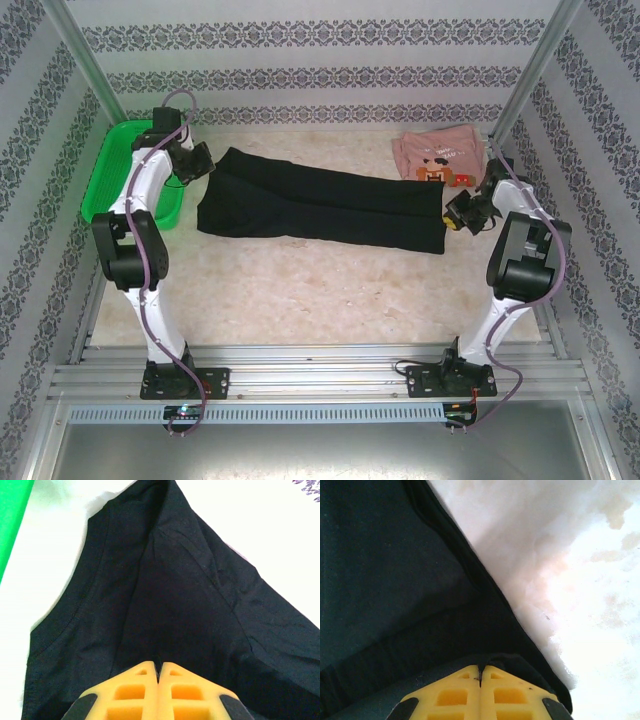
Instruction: Fold and stack the t-shirts
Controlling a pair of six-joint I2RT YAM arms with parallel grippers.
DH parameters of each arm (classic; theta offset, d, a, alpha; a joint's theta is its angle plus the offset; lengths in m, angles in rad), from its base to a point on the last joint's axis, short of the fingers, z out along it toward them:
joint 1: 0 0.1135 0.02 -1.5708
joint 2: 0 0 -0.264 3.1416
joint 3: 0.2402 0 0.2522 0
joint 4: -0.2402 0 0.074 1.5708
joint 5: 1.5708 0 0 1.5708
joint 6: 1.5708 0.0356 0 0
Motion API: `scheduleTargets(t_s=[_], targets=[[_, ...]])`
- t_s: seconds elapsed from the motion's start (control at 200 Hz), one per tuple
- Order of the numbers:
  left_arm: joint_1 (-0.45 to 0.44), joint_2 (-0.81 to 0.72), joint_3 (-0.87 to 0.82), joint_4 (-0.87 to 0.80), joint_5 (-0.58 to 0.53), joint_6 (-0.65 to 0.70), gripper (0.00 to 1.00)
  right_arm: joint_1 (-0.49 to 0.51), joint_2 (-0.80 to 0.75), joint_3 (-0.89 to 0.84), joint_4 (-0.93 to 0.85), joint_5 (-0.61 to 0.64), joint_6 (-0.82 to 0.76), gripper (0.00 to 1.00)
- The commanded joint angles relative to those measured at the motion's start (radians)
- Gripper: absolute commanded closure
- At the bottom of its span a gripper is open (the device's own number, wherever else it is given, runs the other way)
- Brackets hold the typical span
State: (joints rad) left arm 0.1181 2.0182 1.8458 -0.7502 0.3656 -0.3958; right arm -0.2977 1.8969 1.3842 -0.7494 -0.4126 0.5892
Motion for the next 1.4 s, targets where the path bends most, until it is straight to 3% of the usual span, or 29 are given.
scheduleTargets(t_s=[0.0, 0.585, 0.814, 0.974, 1.029, 1.109, 1.214, 1.399], targets=[[0.011, 0.012, 0.041, -0.029, -0.013, 0.025, 1.00, 0.020, 0.027, 0.046, -0.028, 0.022, -0.026, 1.00], [0.019, 0.070, 0.058, -0.029, -0.050, 0.025, 1.00, 0.042, 0.139, 0.115, -0.029, 0.034, -0.020, 0.99], [0.019, 0.136, 0.144, -0.033, -0.017, 0.015, 1.00, 0.042, 0.177, 0.168, -0.023, 0.040, -0.009, 0.97], [0.018, 0.190, 0.201, -0.006, 0.049, -0.018, 1.00, 0.044, 0.211, 0.208, 0.006, 0.008, 0.014, 0.86], [0.018, 0.200, 0.207, 0.035, 0.088, -0.045, 0.93, 0.046, 0.221, 0.223, 0.027, -0.011, 0.025, 0.79], [0.017, 0.207, 0.215, 0.103, 0.133, -0.094, 0.67, 0.046, 0.228, 0.245, 0.063, -0.030, 0.038, 0.65], [0.015, 0.209, 0.286, 0.129, 0.200, -0.150, 0.44, 0.043, 0.205, 0.277, 0.075, -0.046, 0.042, 0.53], [0.015, 0.058, 0.290, 0.100, 0.202, -0.161, 0.19, 0.035, 0.041, 0.204, 0.060, -0.025, -0.033, 0.32]])
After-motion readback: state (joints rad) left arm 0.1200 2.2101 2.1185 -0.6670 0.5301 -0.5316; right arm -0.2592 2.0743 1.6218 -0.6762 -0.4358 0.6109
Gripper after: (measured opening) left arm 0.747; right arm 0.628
